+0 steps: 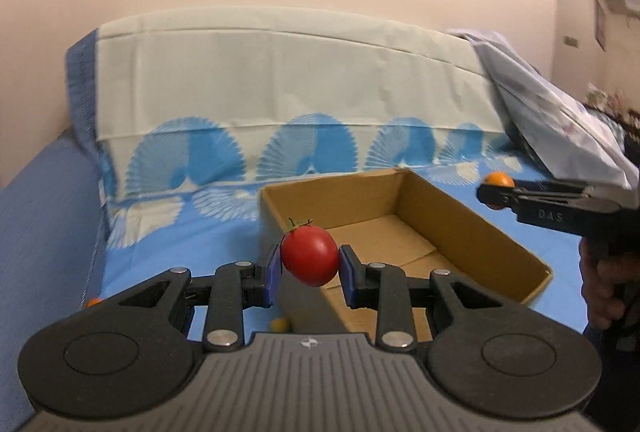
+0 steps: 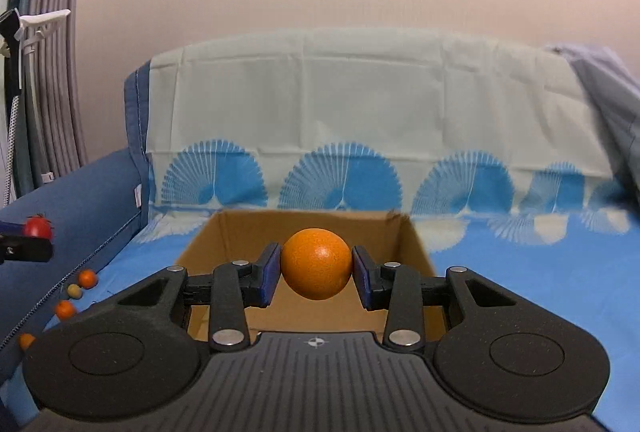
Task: Organize fruits
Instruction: 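Carry both fruits over the box and open both grippers to drop them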
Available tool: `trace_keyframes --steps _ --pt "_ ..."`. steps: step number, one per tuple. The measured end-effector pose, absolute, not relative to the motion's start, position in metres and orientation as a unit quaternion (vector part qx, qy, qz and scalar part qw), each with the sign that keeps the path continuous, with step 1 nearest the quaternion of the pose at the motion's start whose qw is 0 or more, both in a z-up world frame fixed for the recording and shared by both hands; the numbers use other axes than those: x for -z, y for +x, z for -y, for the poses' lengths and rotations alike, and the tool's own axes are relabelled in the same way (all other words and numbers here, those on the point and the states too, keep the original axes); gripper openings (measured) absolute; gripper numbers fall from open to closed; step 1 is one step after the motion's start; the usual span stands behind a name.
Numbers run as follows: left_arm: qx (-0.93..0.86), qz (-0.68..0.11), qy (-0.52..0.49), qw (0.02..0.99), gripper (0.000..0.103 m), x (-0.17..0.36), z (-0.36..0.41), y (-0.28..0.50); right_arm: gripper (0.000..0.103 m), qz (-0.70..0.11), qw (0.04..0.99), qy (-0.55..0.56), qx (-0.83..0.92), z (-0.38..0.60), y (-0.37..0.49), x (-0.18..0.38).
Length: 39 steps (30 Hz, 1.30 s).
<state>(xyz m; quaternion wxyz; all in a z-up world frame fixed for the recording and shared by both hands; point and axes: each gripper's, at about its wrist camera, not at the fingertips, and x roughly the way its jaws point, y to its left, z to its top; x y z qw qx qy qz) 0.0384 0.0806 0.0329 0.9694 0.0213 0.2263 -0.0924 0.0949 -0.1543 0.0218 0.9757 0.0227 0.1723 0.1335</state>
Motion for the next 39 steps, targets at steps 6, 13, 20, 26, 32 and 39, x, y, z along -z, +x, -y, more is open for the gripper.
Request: trace_keyframes --steps 6,13,20,26,32,39 --pt "0.128 -0.229 0.028 0.964 0.034 -0.01 -0.046 0.05 0.04 -0.181 0.975 -0.028 -0.129 0.16 0.094 -0.014" --pt "0.155 -0.256 0.024 0.954 0.034 0.014 -0.024 0.069 0.04 -0.211 0.967 -0.078 -0.124 0.163 0.095 -0.001" --pt "0.15 -0.285 0.029 0.946 0.034 0.03 -0.019 0.082 0.04 -0.208 0.967 -0.093 -0.116 0.163 0.095 0.002" --pt "0.153 -0.289 0.033 0.944 0.034 0.032 -0.018 0.083 0.04 -0.211 0.967 -0.091 -0.114 0.158 0.098 0.003" --pt "0.154 -0.288 0.033 0.945 0.034 0.031 -0.019 0.082 0.04 -0.211 0.965 -0.098 -0.119 0.154 0.099 0.004" --pt "0.155 -0.288 0.034 0.944 0.034 0.031 -0.019 0.082 0.039 -0.206 0.966 -0.1 -0.119 0.154 0.097 0.003"
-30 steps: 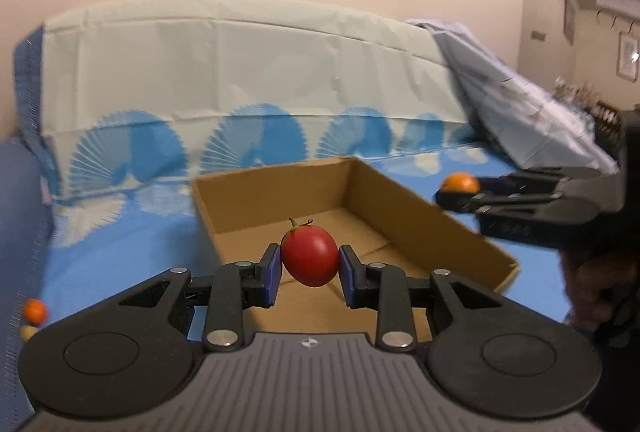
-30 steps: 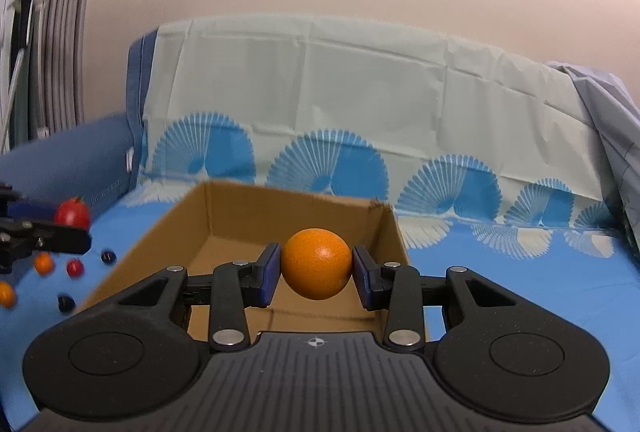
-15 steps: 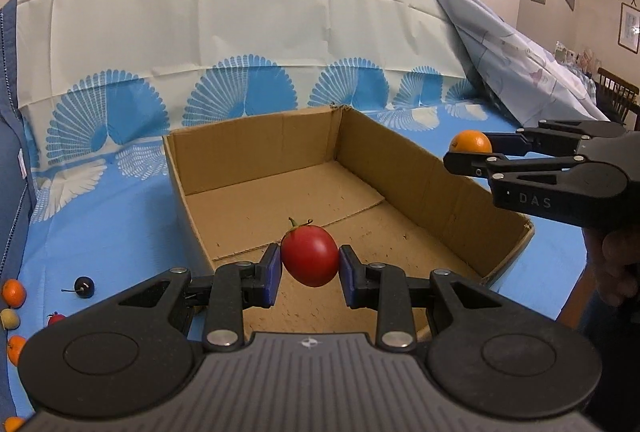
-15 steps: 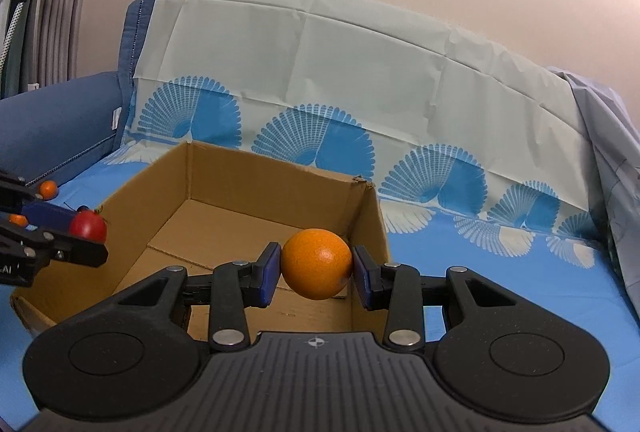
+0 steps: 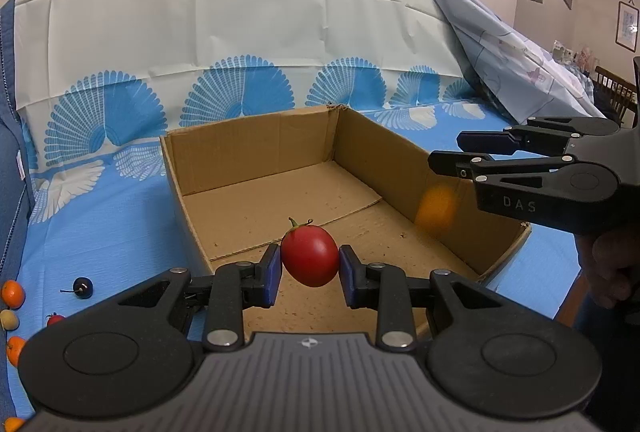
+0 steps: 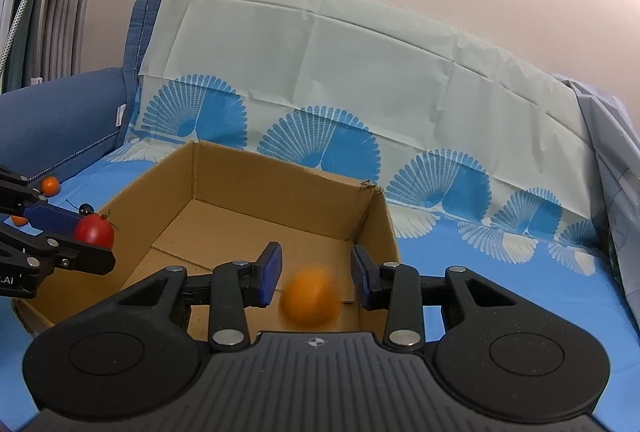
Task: Organize fruits
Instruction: 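Carry both fruits over the box and open both grippers to drop them, then move both open grippers back toward the remaining fruits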
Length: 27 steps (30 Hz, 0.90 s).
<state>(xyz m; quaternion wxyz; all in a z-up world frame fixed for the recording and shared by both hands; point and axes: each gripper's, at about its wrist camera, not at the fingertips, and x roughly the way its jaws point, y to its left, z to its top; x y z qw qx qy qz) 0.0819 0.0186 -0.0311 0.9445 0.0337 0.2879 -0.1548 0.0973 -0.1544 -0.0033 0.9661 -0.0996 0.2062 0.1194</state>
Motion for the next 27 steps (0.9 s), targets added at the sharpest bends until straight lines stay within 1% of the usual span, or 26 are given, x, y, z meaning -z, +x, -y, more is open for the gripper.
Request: trace_keyframes --steps 5,6,7,8,9,12,15,18,20,23,26,27 --pt "0.157 -0.288 0.035 0.944 0.034 0.03 -0.017 0.082 0.039 -0.208 0.966 -0.101 -0.117 0.155 0.097 0.004" --pt "0.157 -0.287 0.036 0.944 0.037 0.03 -0.017 0.082 0.041 -0.207 0.966 -0.102 -0.114 0.155 0.097 0.004" --pt "0.157 -0.288 0.037 0.944 0.042 0.03 -0.017 0.082 0.044 -0.208 0.967 -0.103 -0.11 0.155 0.098 0.004" --pt "0.157 -0.289 0.036 0.944 0.044 0.03 -0.017 0.082 0.052 -0.208 0.967 -0.102 -0.105 0.155 0.099 0.004" --pt "0.158 -0.289 0.035 0.944 0.045 0.03 -0.018 0.082 0.056 -0.21 0.967 -0.101 -0.1 0.156 0.1 0.004" --pt "0.148 -0.285 0.037 0.946 0.05 0.029 -0.019 0.081 0.059 -0.225 0.966 -0.11 -0.066 0.157 0.106 0.009" --pt "0.119 -0.274 0.029 0.954 0.062 0.027 -0.025 0.082 0.06 -0.257 0.958 -0.123 -0.02 0.161 0.116 0.018" --pt "0.087 -0.275 0.006 0.958 0.064 0.025 -0.037 0.086 0.06 -0.292 0.947 -0.133 0.015 0.168 0.126 0.029" --pt "0.072 -0.29 -0.006 0.954 0.064 0.027 -0.043 0.092 0.06 -0.309 0.94 -0.142 0.03 0.172 0.129 0.036" --pt "0.07 -0.322 -0.015 0.944 0.064 0.033 -0.046 0.102 0.058 -0.333 0.929 -0.157 0.04 0.178 0.133 0.045" --pt "0.085 -0.337 -0.009 0.938 0.064 0.038 -0.04 0.107 0.045 -0.346 0.925 -0.154 0.027 0.186 0.131 0.051" --pt "0.091 -0.34 -0.001 0.936 0.064 0.04 -0.037 0.108 0.037 -0.347 0.927 -0.143 0.015 0.188 0.129 0.052"
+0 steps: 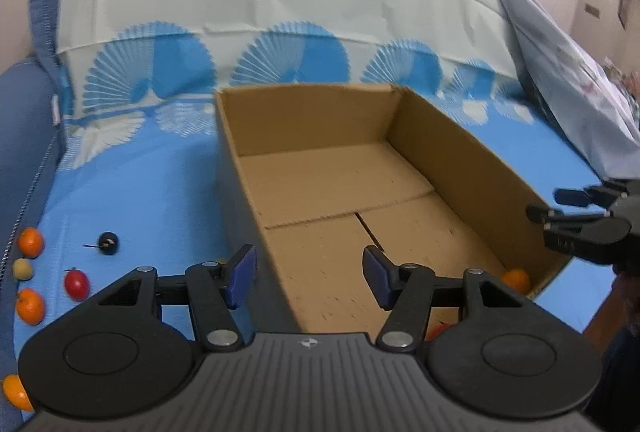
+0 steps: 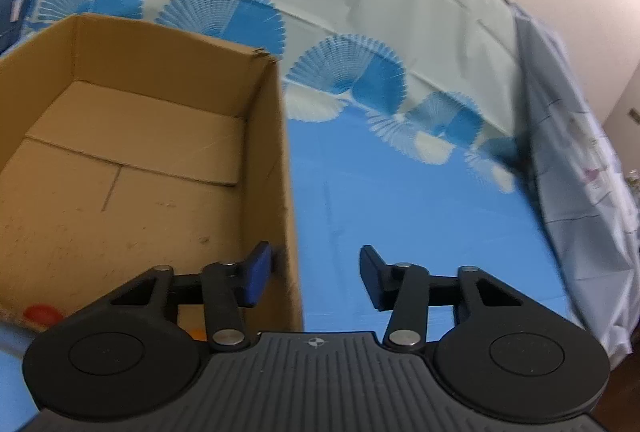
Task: Organize fruits
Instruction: 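Move both open grippers back toward the remaining fruits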
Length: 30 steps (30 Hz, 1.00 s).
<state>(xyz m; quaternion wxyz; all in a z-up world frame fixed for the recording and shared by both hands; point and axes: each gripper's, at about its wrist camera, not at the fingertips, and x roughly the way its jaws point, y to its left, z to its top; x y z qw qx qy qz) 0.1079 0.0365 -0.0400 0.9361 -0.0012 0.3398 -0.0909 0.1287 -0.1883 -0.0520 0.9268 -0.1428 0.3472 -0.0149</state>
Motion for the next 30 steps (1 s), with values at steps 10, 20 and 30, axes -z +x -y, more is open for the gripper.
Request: trace_keyframes --steps 10,20,30 --pt "0.116 -0.325 0.034 0.938 0.063 0.049 -0.019 0.101 0.013 -0.348 0.928 -0.13 0.012 0.202 0.117 0.049" --pt "0.114 -0.298 0.026 0.947 0.063 0.042 -0.021 0.094 0.042 -0.283 0.953 -0.11 -0.011 0.191 0.096 0.026" --pt "0.128 -0.253 0.031 0.959 0.043 0.029 -0.024 0.073 0.044 -0.227 0.97 -0.077 -0.037 0.161 0.079 0.002"
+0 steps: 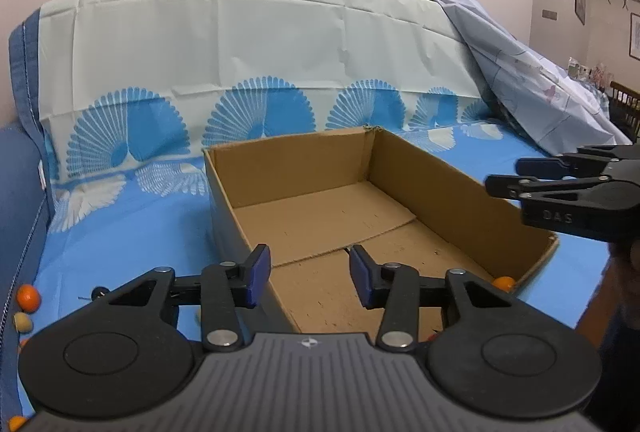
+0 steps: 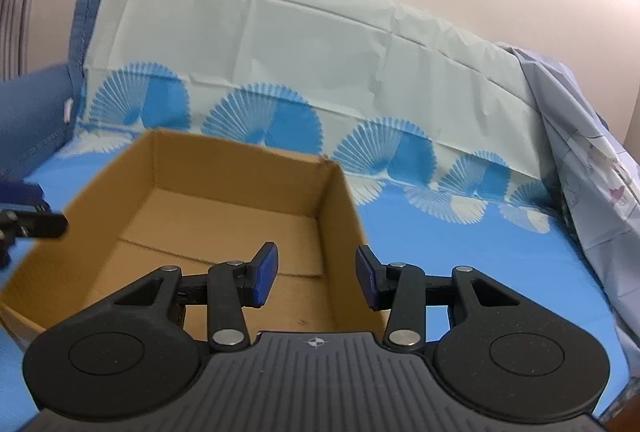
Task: Organize fruits
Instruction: 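Move both open grippers back toward the remaining fruits, then grasp the dark plum with the left gripper while the right gripper grasps the yellow fruit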
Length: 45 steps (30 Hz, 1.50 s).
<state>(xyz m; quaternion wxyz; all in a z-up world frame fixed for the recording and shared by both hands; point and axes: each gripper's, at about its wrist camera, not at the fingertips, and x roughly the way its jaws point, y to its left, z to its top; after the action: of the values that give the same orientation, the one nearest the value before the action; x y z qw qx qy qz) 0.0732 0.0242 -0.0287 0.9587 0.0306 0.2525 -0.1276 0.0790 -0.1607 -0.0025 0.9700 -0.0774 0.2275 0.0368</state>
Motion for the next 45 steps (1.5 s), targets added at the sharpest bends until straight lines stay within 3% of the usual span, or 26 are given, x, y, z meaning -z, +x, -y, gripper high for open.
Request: trace_keyframes --steps 2,4,6,9,14,17,23,29,35,38,45 --pt "0.124 -0.247 0.033 0.961 0.031 0.024 -0.028 0.07 0.043 -0.218 0.973 -0.061 -0.045 0.153 0.075 -0.001" --pt "0.118 -0.237 0.025 0.964 0.019 0.015 -0.036 0.067 0.033 -0.211 0.975 -0.044 -0.053 0.147 0.072 -0.004" --pt "0.113 -0.229 0.015 0.967 0.018 0.002 -0.05 0.065 0.021 -0.199 0.978 -0.025 -0.064 0.139 0.066 -0.008" --pt "0.093 -0.22 0.009 0.971 0.018 -0.023 -0.081 0.068 0.018 -0.184 0.979 -0.003 -0.088 0.124 0.055 -0.013" --pt "0.042 -0.227 0.017 0.973 0.018 -0.041 -0.142 0.072 0.018 -0.161 0.975 -0.006 -0.152 0.087 0.038 -0.016" --pt "0.019 -0.233 0.021 0.972 0.018 -0.023 -0.172 0.058 0.018 -0.152 0.969 -0.023 -0.193 0.058 0.03 -0.014" --pt "-0.023 -0.261 -0.085 0.961 0.018 0.013 -0.218 0.039 0.019 -0.156 0.952 -0.084 -0.25 -0.012 0.014 0.001" --pt "-0.005 -0.301 -0.083 0.95 0.019 0.038 -0.224 0.049 0.019 -0.184 0.946 -0.157 -0.216 -0.076 0.024 0.033" --pt "-0.008 -0.313 -0.086 0.946 0.02 0.049 -0.228 0.06 0.029 -0.239 0.944 -0.179 -0.144 -0.107 0.07 0.067" --pt "-0.009 -0.317 -0.09 0.944 0.021 0.054 -0.228 0.063 0.039 -0.251 0.946 -0.168 -0.116 -0.117 0.096 0.079" --pt "-0.019 -0.321 -0.108 0.941 0.021 0.059 -0.238 0.067 0.039 -0.282 0.942 -0.173 -0.054 -0.14 0.146 0.119"
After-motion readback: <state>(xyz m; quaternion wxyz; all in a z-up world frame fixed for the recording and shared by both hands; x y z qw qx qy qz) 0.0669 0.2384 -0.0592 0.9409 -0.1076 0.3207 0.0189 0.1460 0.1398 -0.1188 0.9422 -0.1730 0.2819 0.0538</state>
